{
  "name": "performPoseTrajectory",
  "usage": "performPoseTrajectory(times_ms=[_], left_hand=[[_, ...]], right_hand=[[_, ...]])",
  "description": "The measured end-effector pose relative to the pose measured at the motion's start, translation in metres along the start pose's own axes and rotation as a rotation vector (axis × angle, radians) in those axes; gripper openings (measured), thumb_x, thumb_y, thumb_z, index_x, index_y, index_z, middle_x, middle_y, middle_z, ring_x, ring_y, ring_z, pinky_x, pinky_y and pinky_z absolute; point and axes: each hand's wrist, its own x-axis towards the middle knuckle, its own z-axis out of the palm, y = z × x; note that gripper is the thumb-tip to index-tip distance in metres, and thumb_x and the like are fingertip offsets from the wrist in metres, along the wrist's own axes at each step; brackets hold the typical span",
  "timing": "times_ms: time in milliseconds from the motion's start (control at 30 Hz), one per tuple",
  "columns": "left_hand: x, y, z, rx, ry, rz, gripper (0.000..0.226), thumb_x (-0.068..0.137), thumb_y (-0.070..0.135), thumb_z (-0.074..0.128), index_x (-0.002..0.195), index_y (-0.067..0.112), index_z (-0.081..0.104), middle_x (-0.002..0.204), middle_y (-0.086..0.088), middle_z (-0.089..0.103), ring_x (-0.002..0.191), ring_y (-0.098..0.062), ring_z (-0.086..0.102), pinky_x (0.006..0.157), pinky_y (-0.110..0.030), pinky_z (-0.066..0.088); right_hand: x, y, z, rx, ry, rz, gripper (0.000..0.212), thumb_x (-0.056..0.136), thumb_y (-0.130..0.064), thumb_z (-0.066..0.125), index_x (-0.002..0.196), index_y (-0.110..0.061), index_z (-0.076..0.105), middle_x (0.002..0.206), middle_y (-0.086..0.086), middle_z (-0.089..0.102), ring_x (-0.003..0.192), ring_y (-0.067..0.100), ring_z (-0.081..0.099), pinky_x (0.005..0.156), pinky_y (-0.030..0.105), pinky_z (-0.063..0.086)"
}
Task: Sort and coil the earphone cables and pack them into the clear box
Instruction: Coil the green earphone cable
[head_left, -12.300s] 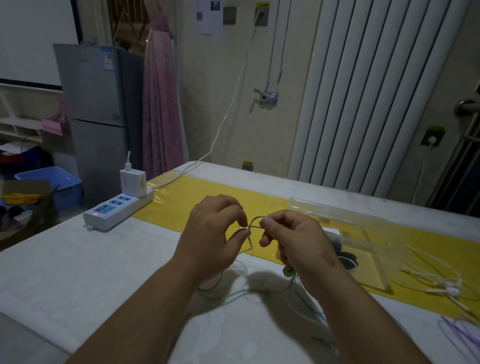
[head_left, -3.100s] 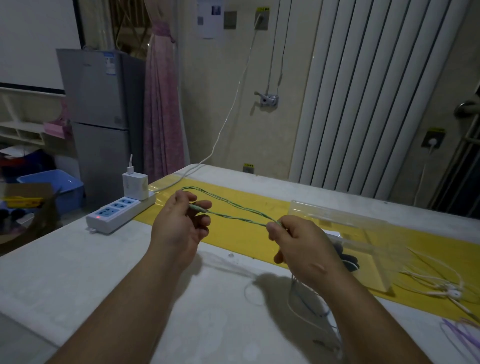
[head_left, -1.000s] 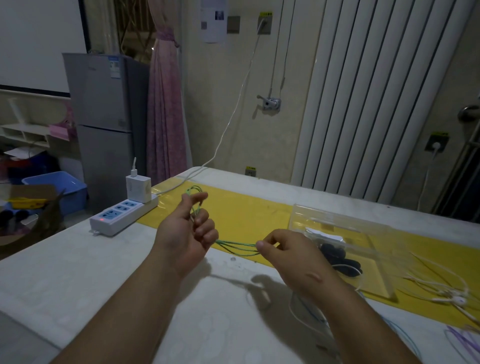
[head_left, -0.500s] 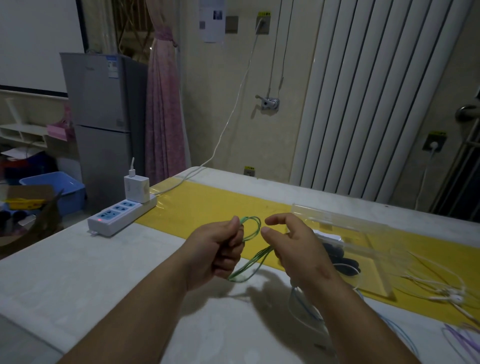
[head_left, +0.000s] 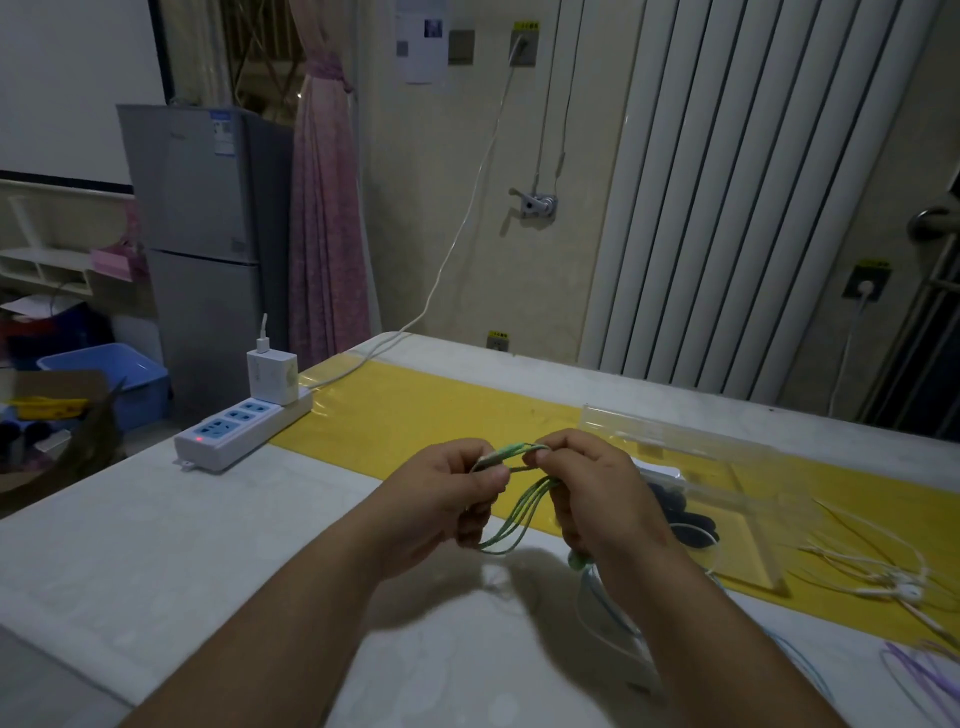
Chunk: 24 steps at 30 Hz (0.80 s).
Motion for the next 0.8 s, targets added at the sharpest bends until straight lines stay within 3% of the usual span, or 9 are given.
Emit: performPoseTrajectory(times_ms=[67,200,333,467,567,667,800], left_hand=[[0.002,-0.003,0.0,-0.01,0.033,0.08,0.005,0.08,0.009,0.061,0.081,0.008,0.057,0.063,-0.008,0.049,0.055,-0.02,0.05,0.055,-0.031,0.046],[0.006,-0.005,-0.004,-0.037,0.175,0.177,0.017,0.09,-0.012,0.051,0.095,0.004,0.056,0.069,-0.011,0.055,0.066,-0.024,0.055,0.064,-0.033,0.05],[0.007,-0.005,-0.005,0.187,0.276,0.232,0.022,0.089,-0.009,0.055,0.091,0.012,0.06,0.071,-0.001,0.064,0.072,-0.014,0.059,0.069,-0.024,0.044],[0.008,-0.007,-0.004,0.308,0.323,0.205,0.017,0.09,0.002,0.059,0.085,0.018,0.06,0.066,0.002,0.063,0.065,-0.013,0.056,0.06,-0.028,0.043],[0.008,-0.008,-0.003,0.407,0.342,0.178,0.014,0.092,0.012,0.061,0.079,0.018,0.059,0.062,0.0,0.056,0.055,-0.017,0.052,0.05,-0.029,0.042],[0.007,-0.007,-0.001,0.343,0.305,0.183,0.013,0.09,0.005,0.061,0.079,0.012,0.059,0.062,-0.003,0.054,0.054,-0.022,0.053,0.05,-0.032,0.046],[0.005,-0.007,-0.004,0.241,0.138,0.185,0.017,0.088,-0.009,0.057,0.09,0.008,0.06,0.069,0.001,0.058,0.065,-0.016,0.054,0.061,-0.03,0.048]], right_hand=[[0.0,-0.001,-0.001,0.076,0.001,0.004,0.017,0.093,-0.009,0.048,0.079,-0.01,0.058,0.042,-0.006,0.029,0.037,0.01,0.022,0.043,0.023,0.016],[-0.001,0.0,-0.005,0.214,-0.014,0.066,0.02,0.089,-0.015,0.042,0.07,-0.015,0.049,0.048,-0.004,0.021,0.043,0.013,0.015,0.049,0.03,0.009],[-0.001,0.002,-0.004,0.175,0.026,0.074,0.041,0.093,-0.047,0.041,0.066,-0.018,0.049,0.045,-0.007,0.026,0.041,0.012,0.02,0.047,0.028,0.015],[0.004,0.007,-0.003,-0.041,0.134,-0.002,0.06,0.069,-0.081,0.042,0.053,-0.024,0.042,0.048,-0.007,0.032,0.051,0.016,0.029,0.06,0.038,0.025],[0.005,0.008,-0.001,-0.078,0.225,-0.045,0.059,0.066,-0.081,0.04,0.057,-0.023,0.041,0.054,-0.003,0.032,0.056,0.019,0.031,0.062,0.04,0.026],[0.006,0.012,-0.001,-0.119,0.28,-0.079,0.078,0.068,-0.081,0.039,0.068,-0.003,0.046,0.063,0.005,0.042,0.062,0.021,0.039,0.061,0.039,0.033],[0.005,0.01,-0.005,-0.176,0.364,-0.132,0.056,0.087,-0.06,0.051,0.06,-0.012,0.039,0.061,0.006,0.039,0.059,0.019,0.036,0.058,0.034,0.03]])
